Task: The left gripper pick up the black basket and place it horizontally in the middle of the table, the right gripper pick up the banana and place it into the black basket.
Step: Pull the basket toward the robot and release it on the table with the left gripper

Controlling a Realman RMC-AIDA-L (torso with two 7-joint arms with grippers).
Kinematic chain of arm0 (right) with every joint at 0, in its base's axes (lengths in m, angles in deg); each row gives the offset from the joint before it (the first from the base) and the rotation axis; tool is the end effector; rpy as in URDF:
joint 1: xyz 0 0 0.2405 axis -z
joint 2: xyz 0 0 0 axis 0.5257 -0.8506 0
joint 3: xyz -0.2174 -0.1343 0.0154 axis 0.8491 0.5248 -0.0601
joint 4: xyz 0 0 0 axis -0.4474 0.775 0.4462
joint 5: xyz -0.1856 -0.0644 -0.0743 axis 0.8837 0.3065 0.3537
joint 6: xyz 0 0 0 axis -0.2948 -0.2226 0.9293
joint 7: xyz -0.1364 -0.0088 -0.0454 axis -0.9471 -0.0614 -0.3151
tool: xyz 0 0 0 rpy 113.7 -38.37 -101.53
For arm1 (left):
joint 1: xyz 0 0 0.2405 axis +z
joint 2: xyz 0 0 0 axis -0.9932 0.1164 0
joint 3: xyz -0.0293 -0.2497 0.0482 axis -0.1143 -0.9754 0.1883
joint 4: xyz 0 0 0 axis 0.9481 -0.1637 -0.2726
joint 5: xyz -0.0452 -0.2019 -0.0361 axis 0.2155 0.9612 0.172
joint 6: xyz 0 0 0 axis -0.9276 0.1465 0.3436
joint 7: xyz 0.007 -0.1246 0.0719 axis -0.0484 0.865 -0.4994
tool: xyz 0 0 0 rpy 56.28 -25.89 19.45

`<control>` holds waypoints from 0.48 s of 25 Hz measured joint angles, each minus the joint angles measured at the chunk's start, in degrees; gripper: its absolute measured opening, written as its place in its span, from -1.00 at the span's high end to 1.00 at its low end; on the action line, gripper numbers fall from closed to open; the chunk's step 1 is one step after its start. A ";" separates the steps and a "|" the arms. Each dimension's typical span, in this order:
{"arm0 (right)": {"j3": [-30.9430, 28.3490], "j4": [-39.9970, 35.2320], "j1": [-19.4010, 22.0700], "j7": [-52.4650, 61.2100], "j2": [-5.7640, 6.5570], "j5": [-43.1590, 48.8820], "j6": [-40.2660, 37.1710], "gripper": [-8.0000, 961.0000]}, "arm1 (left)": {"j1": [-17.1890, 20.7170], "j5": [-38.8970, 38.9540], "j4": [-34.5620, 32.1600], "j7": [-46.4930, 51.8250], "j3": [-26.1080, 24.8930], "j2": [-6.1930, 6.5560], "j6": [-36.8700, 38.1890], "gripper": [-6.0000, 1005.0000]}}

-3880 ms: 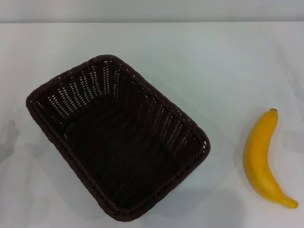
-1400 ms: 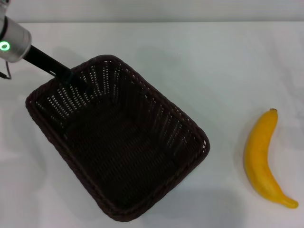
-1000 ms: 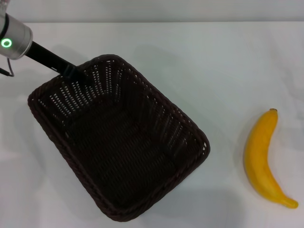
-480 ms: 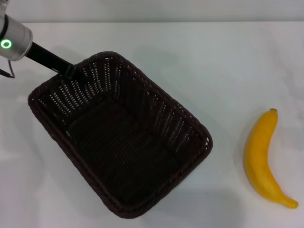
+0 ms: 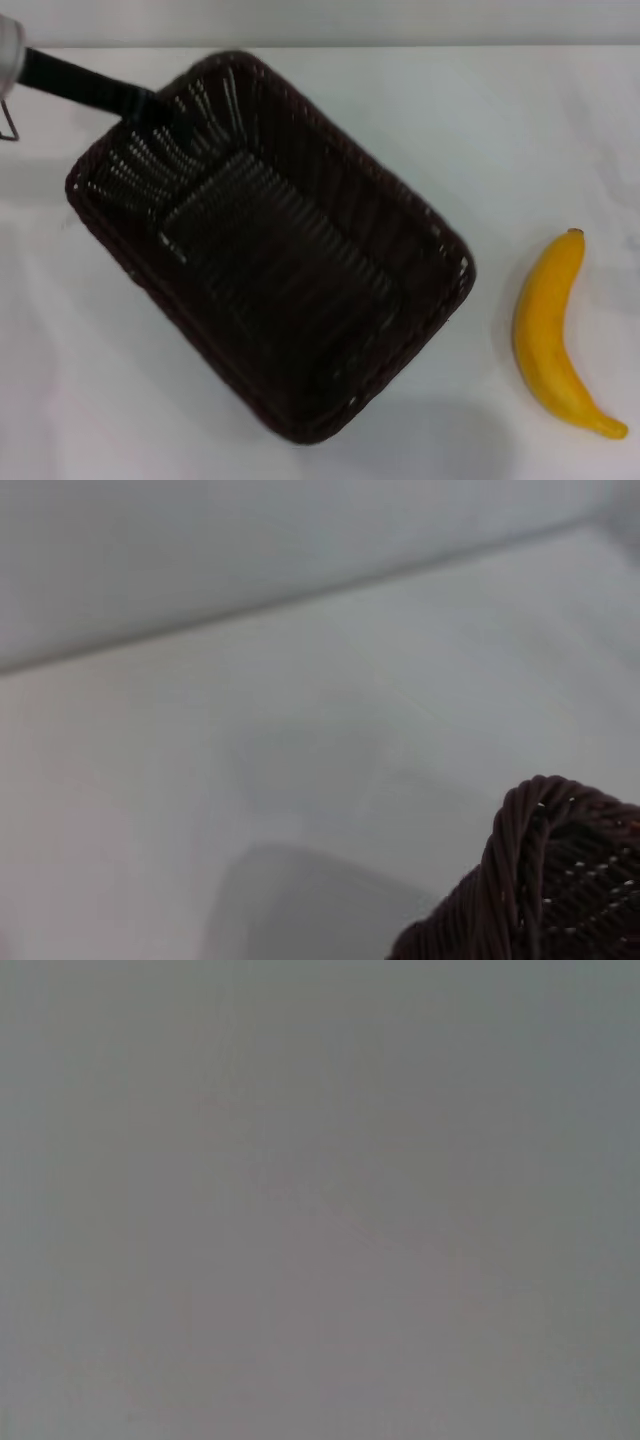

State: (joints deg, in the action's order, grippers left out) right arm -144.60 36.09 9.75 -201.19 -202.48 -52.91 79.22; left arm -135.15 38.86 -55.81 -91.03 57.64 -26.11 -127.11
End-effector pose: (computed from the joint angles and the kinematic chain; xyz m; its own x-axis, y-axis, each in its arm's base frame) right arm 0.3800 0.3288 0.0630 0.5324 0.0740 -0.8432 -0.8464 0.0305 -0.5317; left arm -0.2139 0.4335 0.0748 0.6319 0.7489 0.1995 0.7743 -0.5986 -0.2054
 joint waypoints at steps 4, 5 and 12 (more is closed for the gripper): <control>0.01 0.03 -0.22 0.00 -0.01 0.00 0.00 -0.79 | 2.68 6.93 -0.70 2.28 -0.84 1.29 -0.85 0.62; 0.00 0.06 -0.25 0.00 0.00 0.00 0.00 -0.79 | 3.34 8.08 -0.78 3.42 -0.95 1.48 -0.87 0.62; 0.00 0.36 -0.72 0.00 0.08 -0.08 -0.15 -0.79 | 7.22 10.87 -0.41 7.96 -8.11 0.60 0.89 0.62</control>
State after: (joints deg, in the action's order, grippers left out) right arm -144.60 36.45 9.02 -201.19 -202.39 -52.99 79.07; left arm -127.94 49.72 -56.21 -83.07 49.53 -25.50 -126.22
